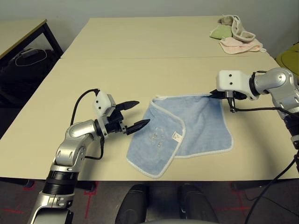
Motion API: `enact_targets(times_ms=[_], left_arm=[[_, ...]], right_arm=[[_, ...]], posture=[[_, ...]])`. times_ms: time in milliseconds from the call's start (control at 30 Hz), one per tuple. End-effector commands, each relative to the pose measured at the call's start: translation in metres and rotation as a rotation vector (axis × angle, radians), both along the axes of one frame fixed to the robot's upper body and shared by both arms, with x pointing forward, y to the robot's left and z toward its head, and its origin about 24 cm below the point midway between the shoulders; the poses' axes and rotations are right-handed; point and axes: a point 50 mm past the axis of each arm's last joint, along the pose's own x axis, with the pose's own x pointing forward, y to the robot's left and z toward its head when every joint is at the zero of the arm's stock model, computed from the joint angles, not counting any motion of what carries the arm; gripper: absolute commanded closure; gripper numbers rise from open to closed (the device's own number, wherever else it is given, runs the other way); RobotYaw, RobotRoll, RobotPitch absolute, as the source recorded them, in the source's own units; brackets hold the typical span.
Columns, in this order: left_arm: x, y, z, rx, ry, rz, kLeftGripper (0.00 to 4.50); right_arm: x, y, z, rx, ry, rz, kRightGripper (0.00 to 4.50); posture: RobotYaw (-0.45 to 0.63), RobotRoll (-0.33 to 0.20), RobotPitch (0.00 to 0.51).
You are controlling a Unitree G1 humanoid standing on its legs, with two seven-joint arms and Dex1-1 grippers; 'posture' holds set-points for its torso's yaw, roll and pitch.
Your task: Fold the towel and set it aside.
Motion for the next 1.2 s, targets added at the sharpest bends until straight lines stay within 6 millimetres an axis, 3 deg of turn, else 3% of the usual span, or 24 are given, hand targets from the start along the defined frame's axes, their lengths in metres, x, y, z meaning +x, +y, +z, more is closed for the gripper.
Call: enact_targets(times_ms=[33,300,433,567,833,1200], left_arm=[[0.001,-0.007,0.01,-0.05,0.055,-0.001,0.0],[0.004,-0.013,0.025,0.031,0.092,0.015,0.0],[0.005,-0.011,0.024,0.083,0.073,0.017,0.0],[0.004,-0.012,0.024,0.08,0.074,0.024,0.0],[0.006,-0.011,0.022,0.081,0.067,0.049,0.0],[0.01,-0.006,0.008,0.122,0.014,0.094,0.0]], right_arm=[[-0.002,0.005,0.007,0.027,-0.021,0.017,4.46],[-0.003,0.012,0.003,0.039,-0.027,0.033,4.46],[0.001,0.011,0.006,-0.028,-0.117,0.04,4.46],[0.01,0.02,0.016,0.026,-0.249,0.042,4.46],[0.021,0.039,0.056,0.164,-0.476,0.075,4.46],[0.02,0.049,0.082,0.334,-0.606,0.062,4.46]], posture=[[0.11,0.0,0.083],[0.11,0.0,0.086],[0.11,0.0,0.087],[0.11,0.0,0.084],[0.11,0.0,0.073],[0.09,0.0,0.072]])
